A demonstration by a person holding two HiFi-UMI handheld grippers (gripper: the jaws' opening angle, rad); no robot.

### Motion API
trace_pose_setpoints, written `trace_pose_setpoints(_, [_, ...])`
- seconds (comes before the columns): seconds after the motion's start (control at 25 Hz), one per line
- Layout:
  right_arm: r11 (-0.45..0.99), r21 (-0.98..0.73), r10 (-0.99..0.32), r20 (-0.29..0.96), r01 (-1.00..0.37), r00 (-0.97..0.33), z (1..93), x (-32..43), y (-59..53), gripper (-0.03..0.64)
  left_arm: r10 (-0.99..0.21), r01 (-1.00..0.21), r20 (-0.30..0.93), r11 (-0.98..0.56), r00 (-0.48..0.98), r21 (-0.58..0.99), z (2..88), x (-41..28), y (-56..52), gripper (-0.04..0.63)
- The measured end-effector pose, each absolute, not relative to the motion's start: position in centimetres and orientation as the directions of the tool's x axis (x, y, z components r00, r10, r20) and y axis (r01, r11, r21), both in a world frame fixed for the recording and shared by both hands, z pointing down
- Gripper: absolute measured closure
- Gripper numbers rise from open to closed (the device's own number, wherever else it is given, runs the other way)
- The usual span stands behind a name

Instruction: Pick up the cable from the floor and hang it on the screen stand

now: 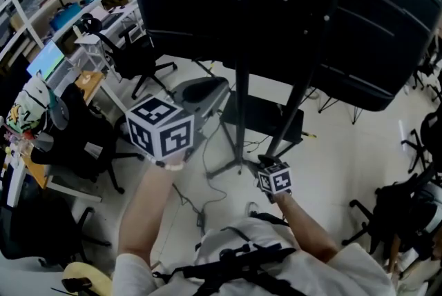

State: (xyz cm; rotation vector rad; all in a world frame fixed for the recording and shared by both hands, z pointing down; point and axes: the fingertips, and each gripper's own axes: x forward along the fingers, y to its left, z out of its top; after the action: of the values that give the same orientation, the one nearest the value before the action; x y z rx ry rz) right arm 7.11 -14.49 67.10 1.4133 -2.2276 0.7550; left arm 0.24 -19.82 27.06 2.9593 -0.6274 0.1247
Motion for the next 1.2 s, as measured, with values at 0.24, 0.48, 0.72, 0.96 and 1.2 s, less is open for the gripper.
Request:
trace_pose_setpoints(0.24, [0.331, -0.225, -0.688, 0.607, -0.917, -0.397, 68.5, 8.4, -15.4, 0.396, -0.374, -0.379, 0.067, -0.922, 0.925, 0.080, 23.7, 2.4, -20.1, 0.581])
trace_pose_setpoints(0.48, [0.301, -0.228, -0.700, 0.606, -0.926, -0.377, 69.5, 9.7, -17.0, 0.396, -0.351, -0.354, 0.061, -0.934, 0.935, 0.054, 21.3, 4.3, -20.1, 0.581])
trace_pose_setpoints(0.72, [0.269, -0.226, -0.715, 0.605, -0.936, -0.351, 71.3, 9.9, -18.5, 0.396, -0.332, -0.335, 0.052, -0.941, 0.942, 0.057, 20.3, 4.8, -20.0, 0.581])
trace_pose_setpoints(0.96, [0.223, -0.251, -0.773, 0.543, -0.942, -0.328, 71.4, 9.6, -19.9, 0.399, -0.317, -0.320, 0.053, -0.946, 0.947, 0.049, 19.6, 5.1, -20.1, 0.581])
trace_pose_setpoints(1.2, [0.214, -0.249, -0.755, 0.572, -0.945, -0.322, 73.3, 8.8, -21.3, 0.397, -0.303, -0.305, 0.039, -0.950, 0.952, 0.063, 19.1, 5.1, -19.9, 0.581])
